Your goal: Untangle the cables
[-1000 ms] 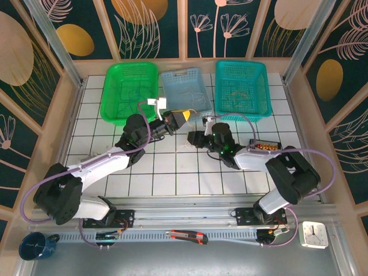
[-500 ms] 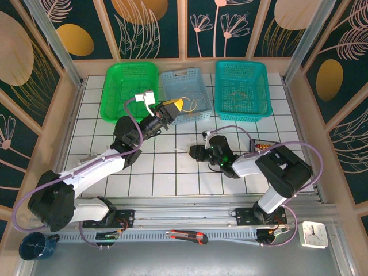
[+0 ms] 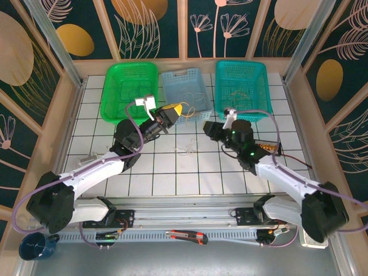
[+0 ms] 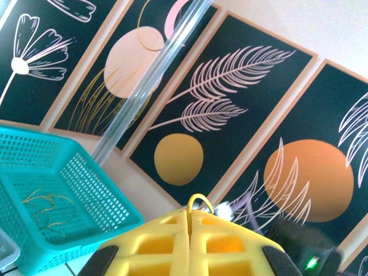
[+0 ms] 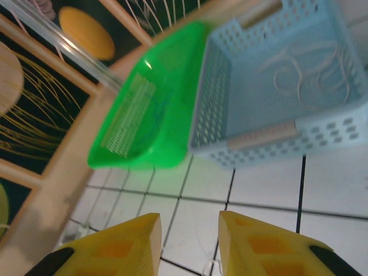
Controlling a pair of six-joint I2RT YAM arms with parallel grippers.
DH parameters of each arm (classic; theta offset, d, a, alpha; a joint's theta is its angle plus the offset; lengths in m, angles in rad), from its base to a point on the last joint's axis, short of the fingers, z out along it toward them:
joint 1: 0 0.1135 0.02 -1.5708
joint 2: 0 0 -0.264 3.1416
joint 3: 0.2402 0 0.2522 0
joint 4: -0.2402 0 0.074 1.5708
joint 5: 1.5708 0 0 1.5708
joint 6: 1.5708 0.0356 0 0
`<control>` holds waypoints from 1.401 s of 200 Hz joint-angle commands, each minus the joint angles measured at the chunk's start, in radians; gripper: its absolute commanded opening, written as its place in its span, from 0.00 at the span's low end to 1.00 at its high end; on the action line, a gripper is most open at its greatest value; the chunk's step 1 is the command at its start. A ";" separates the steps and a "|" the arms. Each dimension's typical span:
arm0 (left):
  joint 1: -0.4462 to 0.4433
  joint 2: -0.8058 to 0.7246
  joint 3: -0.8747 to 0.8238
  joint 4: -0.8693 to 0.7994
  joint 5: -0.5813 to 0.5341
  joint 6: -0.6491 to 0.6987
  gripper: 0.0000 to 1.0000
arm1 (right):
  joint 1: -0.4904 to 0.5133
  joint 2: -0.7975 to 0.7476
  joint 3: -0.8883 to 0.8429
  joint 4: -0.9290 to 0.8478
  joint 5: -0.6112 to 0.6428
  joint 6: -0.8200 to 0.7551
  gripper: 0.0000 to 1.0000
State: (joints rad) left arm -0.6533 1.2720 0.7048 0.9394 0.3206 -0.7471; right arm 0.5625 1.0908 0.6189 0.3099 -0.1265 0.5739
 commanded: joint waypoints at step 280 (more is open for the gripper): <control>-0.005 0.083 0.004 0.018 0.103 0.061 0.00 | 0.050 0.097 0.263 0.149 -0.337 0.169 0.32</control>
State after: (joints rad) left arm -0.6533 1.3487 0.6964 0.9085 0.4114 -0.6994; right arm 0.6041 1.1812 0.8482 0.4126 -0.4438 0.7341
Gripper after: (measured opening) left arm 0.049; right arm 0.351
